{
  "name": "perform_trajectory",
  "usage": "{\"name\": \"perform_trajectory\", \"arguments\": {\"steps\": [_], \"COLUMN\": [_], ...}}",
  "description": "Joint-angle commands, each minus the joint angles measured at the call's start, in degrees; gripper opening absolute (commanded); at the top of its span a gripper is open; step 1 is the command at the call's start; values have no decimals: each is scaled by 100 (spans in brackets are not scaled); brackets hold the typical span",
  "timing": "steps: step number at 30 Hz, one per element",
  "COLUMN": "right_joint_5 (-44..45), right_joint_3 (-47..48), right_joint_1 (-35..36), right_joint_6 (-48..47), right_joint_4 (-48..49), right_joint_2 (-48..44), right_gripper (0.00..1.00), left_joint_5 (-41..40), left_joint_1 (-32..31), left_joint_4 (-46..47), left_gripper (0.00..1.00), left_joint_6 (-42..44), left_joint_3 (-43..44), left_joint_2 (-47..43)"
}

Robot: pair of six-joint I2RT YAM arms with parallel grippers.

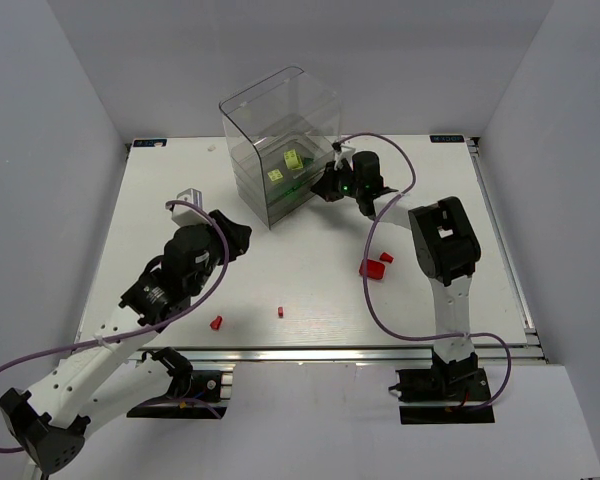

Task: Sort the legos into containers by color

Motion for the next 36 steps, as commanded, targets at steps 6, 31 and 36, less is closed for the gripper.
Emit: {"name": "perform_trajectory", "arguments": {"steps": [6,31,36], "right_joint_5": [-342,-1195,-1213], "right_joint_3": [62,-580,-308], "right_joint_1": [-8,-246,-281], "right_joint_6": [941,2110,2777], "right_joint_4": [1329,1338,1330], "right_joint_2": [176,88,369], "right_gripper": [0,37,43], "left_joint_5": [-92,-66,-48], "left_joint_1": [-28,-28,-28], "left_joint_4": [-56,14,-12], "left_gripper": [53,54,54], "left_joint_6": [-50,-147,-147], "left_joint_3": [190,-56,-21], "left_joint_2": [74,-32,30]}}
